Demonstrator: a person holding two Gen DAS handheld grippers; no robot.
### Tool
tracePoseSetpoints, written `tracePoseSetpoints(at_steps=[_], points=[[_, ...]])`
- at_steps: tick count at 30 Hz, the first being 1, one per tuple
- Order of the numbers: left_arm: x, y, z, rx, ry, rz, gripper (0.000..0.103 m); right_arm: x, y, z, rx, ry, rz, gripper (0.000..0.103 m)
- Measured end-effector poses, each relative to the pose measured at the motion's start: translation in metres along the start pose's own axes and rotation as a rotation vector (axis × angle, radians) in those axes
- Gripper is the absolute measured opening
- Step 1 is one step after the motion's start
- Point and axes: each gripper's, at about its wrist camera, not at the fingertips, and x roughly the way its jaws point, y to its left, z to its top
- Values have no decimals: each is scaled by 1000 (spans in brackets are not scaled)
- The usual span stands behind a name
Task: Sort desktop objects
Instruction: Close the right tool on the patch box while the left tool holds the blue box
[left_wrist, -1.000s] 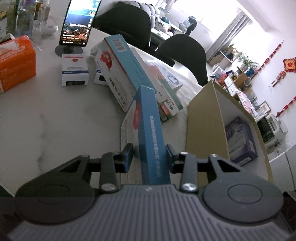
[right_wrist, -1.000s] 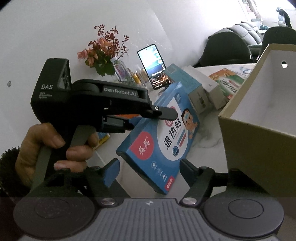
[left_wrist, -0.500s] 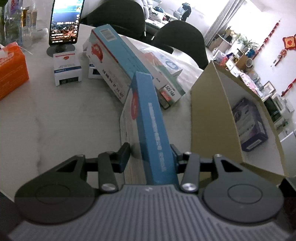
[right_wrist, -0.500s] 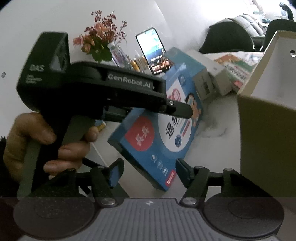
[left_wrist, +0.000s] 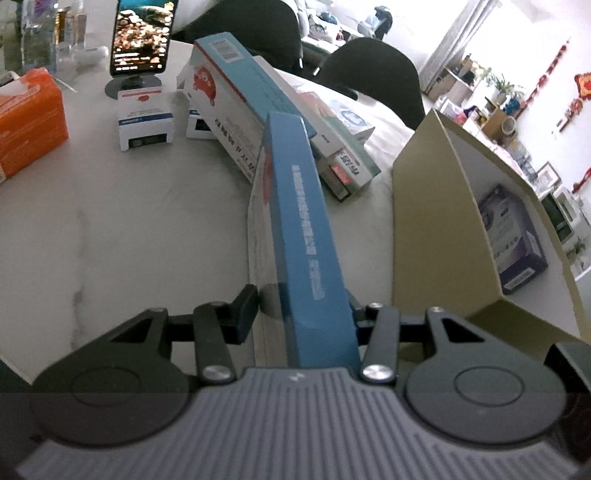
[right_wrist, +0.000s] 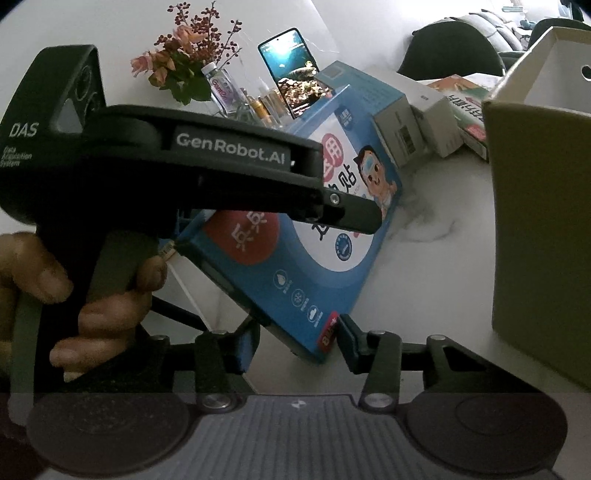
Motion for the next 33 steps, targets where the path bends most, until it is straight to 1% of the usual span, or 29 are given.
tracePoseSetpoints(at_steps=[6,10,12,13,14,16,19,23,27,33], points=[[-4,-4,-8,6,-51,12,45,-2,0,-2,9,-5,3,49],[-4,-5,-10,10,-61,19,45,-3,1,-3,18,-8,6,49],[-4,-5,-12,11,-70,27,42,-3,2,-3,18,-10,4,49],[-5,-5,-13,12,-78,40,36,-3,2,-3,16,-10,4,49],[-5,-5,-13,11,-83,61,25,-3,3,-3,15,-11,3,49],[-6,-4,-14,11,-97,94,18,-3,4,-3,9,-13,-1,49],[-8,1,-14,-19,-107,108,17,-2,6,-2,-5,-15,-4,49],[-14,3,-13,-34,-137,119,17,-2,8,-2,-15,-18,1,48],[-23,-1,-11,-23,-164,117,17,-3,10,-1,-22,-27,-1,46],[-35,-5,-8,-17,-203,113,17,-9,16,5,-37,-56,5,46]])
